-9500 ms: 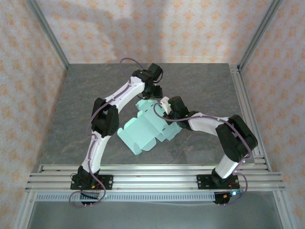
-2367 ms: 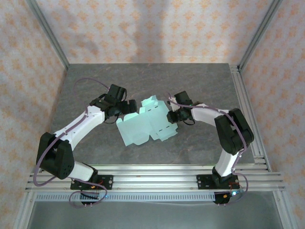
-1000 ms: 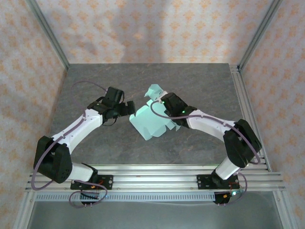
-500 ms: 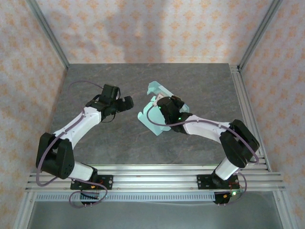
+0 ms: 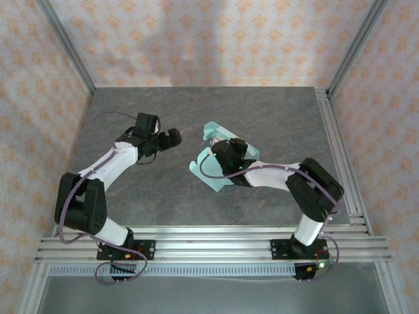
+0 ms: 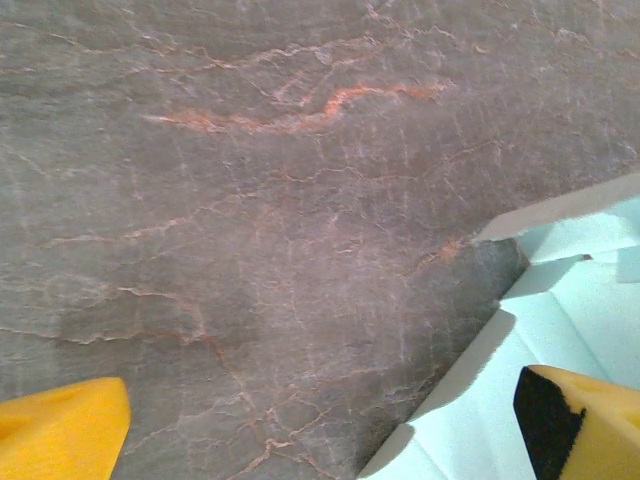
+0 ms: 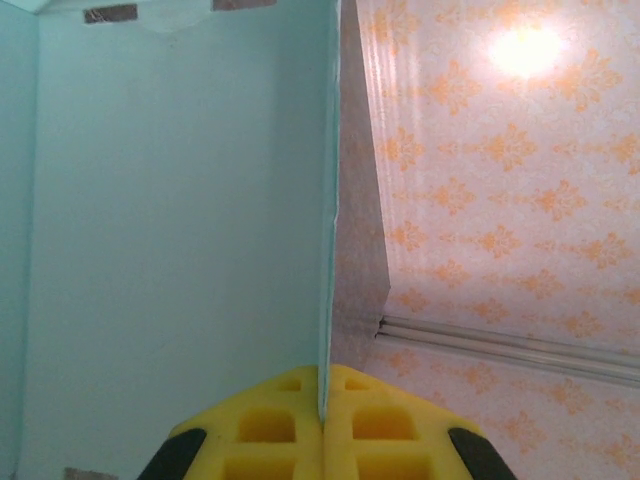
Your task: Fold the paper box
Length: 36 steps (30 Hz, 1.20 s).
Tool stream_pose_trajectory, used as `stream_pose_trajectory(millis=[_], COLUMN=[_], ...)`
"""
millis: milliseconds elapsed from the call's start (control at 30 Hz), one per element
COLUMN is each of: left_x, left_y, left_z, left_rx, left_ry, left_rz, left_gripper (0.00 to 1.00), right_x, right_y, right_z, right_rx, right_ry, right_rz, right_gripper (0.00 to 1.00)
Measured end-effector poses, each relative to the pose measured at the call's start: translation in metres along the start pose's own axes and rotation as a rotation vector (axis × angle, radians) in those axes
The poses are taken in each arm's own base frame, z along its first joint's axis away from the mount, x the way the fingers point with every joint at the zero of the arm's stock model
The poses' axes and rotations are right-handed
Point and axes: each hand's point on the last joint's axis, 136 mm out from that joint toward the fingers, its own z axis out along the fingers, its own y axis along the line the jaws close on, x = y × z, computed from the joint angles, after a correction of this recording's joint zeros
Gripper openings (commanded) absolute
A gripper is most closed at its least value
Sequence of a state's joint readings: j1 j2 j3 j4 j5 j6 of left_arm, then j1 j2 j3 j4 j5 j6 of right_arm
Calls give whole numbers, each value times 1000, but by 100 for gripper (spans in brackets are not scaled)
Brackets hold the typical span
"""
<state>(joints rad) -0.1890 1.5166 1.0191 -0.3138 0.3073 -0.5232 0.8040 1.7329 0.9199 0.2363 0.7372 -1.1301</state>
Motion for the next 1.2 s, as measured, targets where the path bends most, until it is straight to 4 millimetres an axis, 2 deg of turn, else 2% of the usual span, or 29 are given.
stream_pose_trajectory(millis=[233,400,500,633,700,833,1000,1100,1200], left_x=[7,10,17,36,46,67,76,83,80], left_y=[-7,-18,-38,-73,-82,-88,-82,-75,-77], left_z=[13,23,26,37,48,75,104,114,114], left_rx=[49,83,124,186,197,192,157,133,134], left_ry=[45,85,113,179,215,301,349,373,370], left_rz=[-36,-58,-35,3,8,-4,-33,-51,-60], left_gripper=[98,73,56,46,39,37,37,37,37], right_x=[-3,1,3,5,5,4,5,7,8], right_y=[1,-1,-2,-1,0,1,-1,-2,-4], right_z=[5,9,11,12,12,10,7,3,-3], right_rx=[18,22,23,16,12,-8,-24,-34,-45], right_ry=[-8,-2,4,5,4,-9,-20,-34,-57], right_rz=[11,22,35,46,52,67,86,100,120], right_gripper=[0,0,0,0,0,0,0,0,0])
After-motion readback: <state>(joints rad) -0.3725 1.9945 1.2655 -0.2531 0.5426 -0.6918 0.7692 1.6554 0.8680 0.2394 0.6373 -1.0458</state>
